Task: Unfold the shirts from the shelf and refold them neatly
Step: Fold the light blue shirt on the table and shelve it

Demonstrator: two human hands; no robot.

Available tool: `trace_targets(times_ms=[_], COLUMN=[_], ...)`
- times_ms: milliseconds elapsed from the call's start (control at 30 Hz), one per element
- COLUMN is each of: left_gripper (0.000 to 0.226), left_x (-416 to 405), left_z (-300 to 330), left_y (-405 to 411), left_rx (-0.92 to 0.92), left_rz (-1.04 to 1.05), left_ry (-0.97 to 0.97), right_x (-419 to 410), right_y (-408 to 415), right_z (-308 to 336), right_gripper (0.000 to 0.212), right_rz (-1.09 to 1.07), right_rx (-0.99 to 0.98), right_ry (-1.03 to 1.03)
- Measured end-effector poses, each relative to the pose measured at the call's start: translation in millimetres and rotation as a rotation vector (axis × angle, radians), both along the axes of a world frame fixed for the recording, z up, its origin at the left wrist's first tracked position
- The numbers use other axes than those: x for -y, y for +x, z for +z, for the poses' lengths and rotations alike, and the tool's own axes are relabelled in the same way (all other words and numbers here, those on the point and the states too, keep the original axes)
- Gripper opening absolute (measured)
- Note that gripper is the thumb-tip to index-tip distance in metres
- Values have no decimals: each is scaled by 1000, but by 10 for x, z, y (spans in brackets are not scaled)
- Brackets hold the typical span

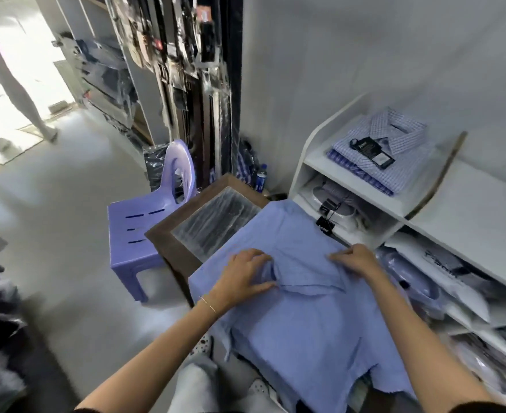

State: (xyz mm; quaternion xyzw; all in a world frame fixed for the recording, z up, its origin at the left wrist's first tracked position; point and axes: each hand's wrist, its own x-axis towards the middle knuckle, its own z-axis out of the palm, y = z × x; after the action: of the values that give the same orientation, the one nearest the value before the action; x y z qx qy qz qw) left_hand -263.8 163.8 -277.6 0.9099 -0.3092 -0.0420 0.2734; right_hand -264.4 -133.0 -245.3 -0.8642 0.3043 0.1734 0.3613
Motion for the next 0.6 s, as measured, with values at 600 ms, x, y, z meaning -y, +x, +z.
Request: trace_targets(times_ms=[600], left_gripper=[95], left_x=[992], left_z=[-98], left_y=[-188], left_rx=[93], left_rz=[-248], left_ry=[301], right_x=[-176], right_y=[-407], right_z=[189], right_gripper=[24], right_rz=[-349], right_rx=[147], right_ry=[502])
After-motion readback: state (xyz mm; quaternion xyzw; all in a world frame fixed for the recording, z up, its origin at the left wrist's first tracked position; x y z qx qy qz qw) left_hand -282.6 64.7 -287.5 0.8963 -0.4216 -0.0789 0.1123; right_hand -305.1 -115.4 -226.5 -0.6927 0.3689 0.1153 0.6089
